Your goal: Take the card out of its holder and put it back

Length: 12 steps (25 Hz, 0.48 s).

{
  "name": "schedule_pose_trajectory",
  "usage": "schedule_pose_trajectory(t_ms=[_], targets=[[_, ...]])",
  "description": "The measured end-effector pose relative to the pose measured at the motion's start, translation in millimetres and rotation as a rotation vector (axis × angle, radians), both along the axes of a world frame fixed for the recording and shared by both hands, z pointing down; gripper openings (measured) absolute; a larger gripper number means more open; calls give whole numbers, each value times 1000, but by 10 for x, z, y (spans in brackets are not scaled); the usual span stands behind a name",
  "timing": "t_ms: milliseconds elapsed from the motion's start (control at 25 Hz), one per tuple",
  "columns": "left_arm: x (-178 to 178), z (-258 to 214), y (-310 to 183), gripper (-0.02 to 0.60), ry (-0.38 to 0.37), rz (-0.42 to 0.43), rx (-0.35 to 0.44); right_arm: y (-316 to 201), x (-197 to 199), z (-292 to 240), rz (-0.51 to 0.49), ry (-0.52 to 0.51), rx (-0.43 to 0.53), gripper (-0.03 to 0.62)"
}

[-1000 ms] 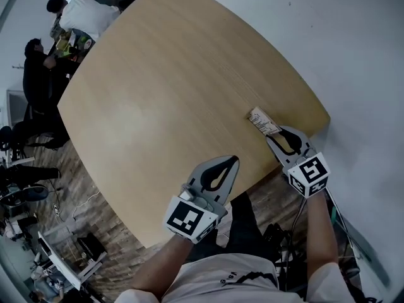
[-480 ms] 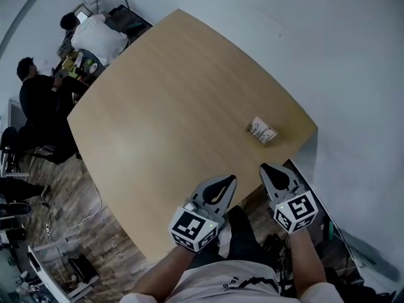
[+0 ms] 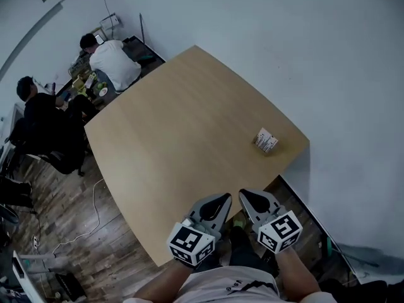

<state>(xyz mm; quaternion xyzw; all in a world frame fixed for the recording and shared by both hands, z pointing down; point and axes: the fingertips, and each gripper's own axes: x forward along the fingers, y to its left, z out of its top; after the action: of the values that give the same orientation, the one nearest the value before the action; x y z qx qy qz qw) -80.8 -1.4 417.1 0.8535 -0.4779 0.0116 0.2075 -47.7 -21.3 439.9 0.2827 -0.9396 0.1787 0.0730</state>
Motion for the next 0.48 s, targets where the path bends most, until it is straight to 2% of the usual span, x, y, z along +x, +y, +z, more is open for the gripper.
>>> schedule_pose_trajectory(t_ms=[160,280,480], targets=[[-119,-349,555,12,28,-1,16,584,-198,-381,-5,5,12,14],[-217,-534,770,12,36,-7,59,832,-358,-573,-7,15,67,14],[-356,-732,1078,12,28,-17,110,1196,-483,-748,4,-4,93,14]])
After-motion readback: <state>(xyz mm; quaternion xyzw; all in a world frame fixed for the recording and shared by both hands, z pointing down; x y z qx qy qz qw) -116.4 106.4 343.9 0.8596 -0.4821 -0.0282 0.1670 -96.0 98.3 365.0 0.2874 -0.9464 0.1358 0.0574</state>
